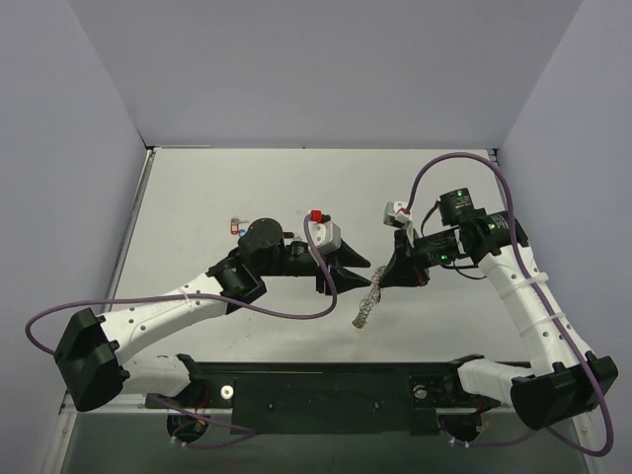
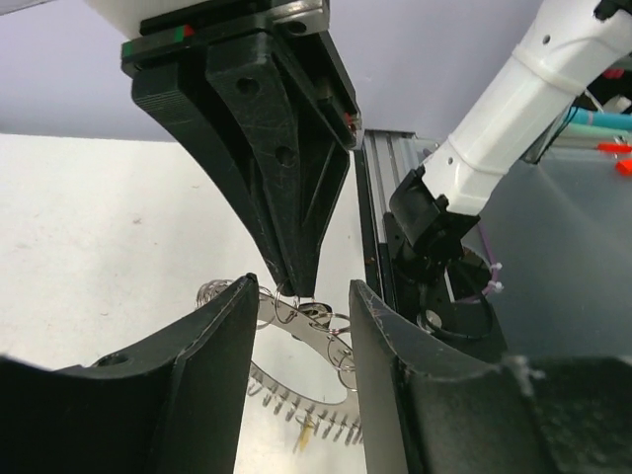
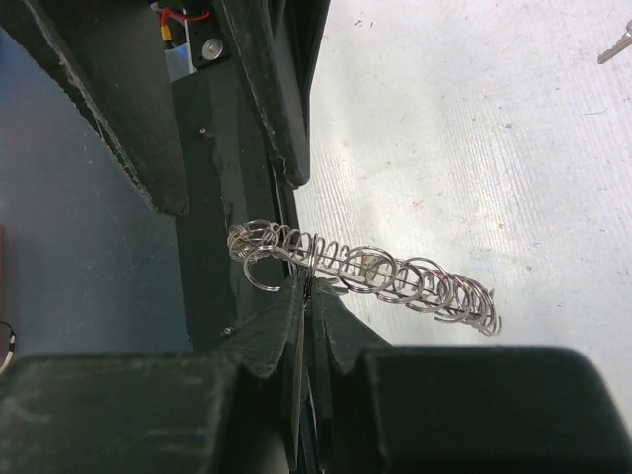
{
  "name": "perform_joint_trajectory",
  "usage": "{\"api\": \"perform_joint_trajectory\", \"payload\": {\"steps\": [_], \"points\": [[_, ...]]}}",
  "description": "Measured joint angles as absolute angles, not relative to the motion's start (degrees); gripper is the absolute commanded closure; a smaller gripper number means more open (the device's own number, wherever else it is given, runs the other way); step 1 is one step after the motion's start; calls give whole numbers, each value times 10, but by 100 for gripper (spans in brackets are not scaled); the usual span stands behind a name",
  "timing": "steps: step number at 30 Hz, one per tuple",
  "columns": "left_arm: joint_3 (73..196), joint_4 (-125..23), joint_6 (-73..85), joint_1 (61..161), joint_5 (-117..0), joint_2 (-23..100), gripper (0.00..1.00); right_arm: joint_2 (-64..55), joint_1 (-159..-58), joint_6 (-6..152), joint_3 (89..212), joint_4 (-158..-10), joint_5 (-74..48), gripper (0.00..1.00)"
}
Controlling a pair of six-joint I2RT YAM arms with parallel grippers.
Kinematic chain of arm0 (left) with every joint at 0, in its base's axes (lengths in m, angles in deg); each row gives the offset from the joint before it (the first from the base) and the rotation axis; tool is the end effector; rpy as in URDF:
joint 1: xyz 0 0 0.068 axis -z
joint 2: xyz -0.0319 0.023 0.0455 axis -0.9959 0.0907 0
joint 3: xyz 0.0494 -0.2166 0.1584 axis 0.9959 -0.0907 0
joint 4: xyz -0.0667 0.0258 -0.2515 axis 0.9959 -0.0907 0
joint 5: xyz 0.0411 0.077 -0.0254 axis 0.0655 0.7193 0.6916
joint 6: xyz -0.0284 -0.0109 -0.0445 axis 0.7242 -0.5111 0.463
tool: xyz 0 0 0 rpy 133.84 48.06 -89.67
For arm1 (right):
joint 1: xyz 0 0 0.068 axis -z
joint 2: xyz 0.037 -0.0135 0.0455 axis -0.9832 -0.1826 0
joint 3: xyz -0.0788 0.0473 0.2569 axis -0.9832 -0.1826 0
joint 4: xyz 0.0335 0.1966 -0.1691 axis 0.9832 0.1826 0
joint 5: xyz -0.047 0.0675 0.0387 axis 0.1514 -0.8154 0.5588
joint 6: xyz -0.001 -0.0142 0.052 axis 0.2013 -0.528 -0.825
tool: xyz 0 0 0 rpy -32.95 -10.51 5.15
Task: Put the keys on the keyring
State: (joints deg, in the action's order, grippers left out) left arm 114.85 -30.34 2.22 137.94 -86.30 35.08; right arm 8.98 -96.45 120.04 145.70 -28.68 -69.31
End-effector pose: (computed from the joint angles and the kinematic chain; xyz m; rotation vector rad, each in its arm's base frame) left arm 0.1580 -0.2461 0.3449 1.1167 1.2570 -1.3013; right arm 0.1971 0.0935 0.3591 -1.3716 1.6093 1.1125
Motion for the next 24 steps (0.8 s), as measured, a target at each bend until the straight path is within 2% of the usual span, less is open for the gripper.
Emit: {"api": "perform_joint_trajectory", "payload": {"steps": [12, 19, 24], "points": [[1211, -433, -74, 1379, -911, 416, 56, 91, -965, 1202, 1455, -287, -691, 100], [1236, -447, -87, 1379, -917, 435, 59, 94, -965, 1202, 1454, -287, -692, 100], [1242, -449, -93, 1379, -920, 437, 66, 95, -965, 1203, 1454, -287, -692, 100]]}}
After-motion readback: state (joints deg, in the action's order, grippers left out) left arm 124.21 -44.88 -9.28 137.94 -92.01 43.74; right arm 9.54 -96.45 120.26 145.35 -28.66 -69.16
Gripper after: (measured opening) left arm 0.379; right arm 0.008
